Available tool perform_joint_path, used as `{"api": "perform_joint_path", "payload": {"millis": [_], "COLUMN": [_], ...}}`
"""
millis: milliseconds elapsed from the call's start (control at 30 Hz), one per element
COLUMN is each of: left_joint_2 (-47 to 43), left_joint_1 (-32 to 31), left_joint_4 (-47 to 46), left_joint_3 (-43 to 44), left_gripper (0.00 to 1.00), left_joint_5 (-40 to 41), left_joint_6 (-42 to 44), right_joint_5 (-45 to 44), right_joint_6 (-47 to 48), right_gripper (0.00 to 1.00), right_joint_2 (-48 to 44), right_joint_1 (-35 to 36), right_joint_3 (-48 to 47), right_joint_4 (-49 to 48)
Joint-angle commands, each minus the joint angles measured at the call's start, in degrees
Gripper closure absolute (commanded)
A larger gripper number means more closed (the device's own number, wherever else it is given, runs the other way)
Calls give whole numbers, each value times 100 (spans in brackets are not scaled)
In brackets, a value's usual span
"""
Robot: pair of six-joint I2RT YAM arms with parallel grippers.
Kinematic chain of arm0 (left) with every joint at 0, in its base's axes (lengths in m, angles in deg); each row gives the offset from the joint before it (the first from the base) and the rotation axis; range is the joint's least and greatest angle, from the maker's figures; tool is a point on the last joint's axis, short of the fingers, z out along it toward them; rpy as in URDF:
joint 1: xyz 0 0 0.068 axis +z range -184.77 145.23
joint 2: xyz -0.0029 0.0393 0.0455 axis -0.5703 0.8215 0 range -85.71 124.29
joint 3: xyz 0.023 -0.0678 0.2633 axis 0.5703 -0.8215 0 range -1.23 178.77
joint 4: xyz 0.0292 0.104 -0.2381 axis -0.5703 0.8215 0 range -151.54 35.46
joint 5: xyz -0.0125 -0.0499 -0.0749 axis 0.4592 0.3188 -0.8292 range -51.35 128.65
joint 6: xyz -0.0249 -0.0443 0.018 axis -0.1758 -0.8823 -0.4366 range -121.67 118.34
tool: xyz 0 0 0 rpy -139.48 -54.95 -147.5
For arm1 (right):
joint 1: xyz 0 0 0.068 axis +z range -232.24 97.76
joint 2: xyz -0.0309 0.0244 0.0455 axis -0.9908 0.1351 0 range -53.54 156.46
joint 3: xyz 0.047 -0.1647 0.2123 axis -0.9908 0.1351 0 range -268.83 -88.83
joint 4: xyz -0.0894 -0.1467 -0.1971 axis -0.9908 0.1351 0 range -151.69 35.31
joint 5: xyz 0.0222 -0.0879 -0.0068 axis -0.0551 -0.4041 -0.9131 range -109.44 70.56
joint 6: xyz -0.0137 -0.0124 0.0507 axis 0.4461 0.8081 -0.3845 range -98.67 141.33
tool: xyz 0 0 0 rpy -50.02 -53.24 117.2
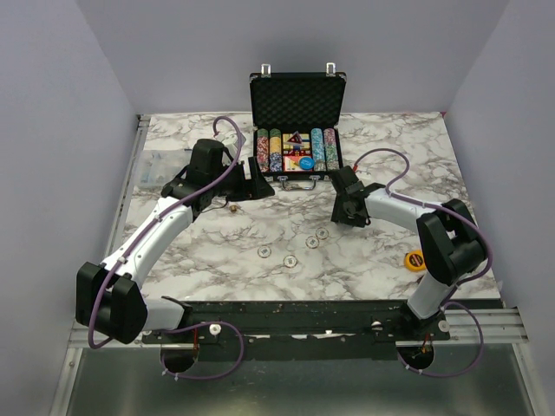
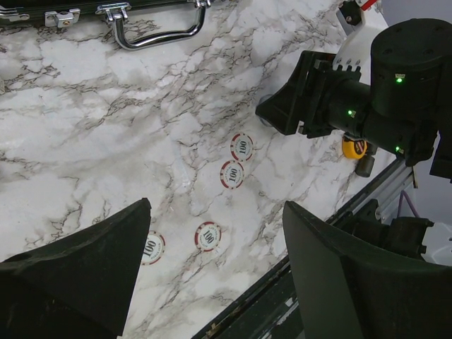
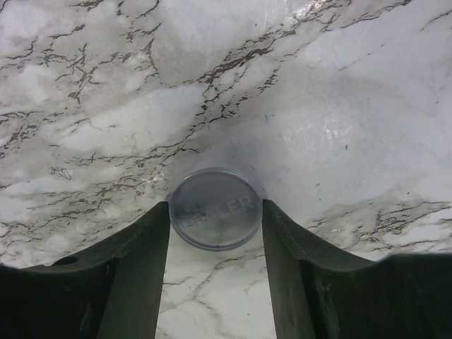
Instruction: Pack up texas hold em set
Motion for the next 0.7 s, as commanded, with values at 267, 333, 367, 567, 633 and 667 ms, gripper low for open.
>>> {"api": "perform_joint_path", "payload": {"millis": [267, 333, 367, 567, 633, 667], "left_joint_2": [-75, -84, -87, -137, -146, -153], "left_joint_1": [-43, -46, -44, -40, -40, -41], "left_joint_4": [-143, -152, -148, -125, -126, -124], "left_joint_3": [72, 62, 62, 80, 80, 84], "left_gripper": [28, 28, 28, 28, 28, 28], "left_joint_5": [-135, -135, -135, -87, -104, -108], "left_joint_6": [42, 42, 42, 77, 74, 68], "right_joint_5": [-122, -28, 49, 390, 520, 581], "right_joint_6": [300, 366, 424, 670, 734, 757], "right_gripper": [57, 59, 59, 59, 59, 59], "right_joint_2": [195, 184, 202, 791, 979, 1087], "right_joint_1": [131, 141, 142, 145, 150, 155], "right_joint_3": [-295, -452, -579, -1853, -2271, -2479], "right_joint_4": [16, -142, -219, -47, -44, -71]}}
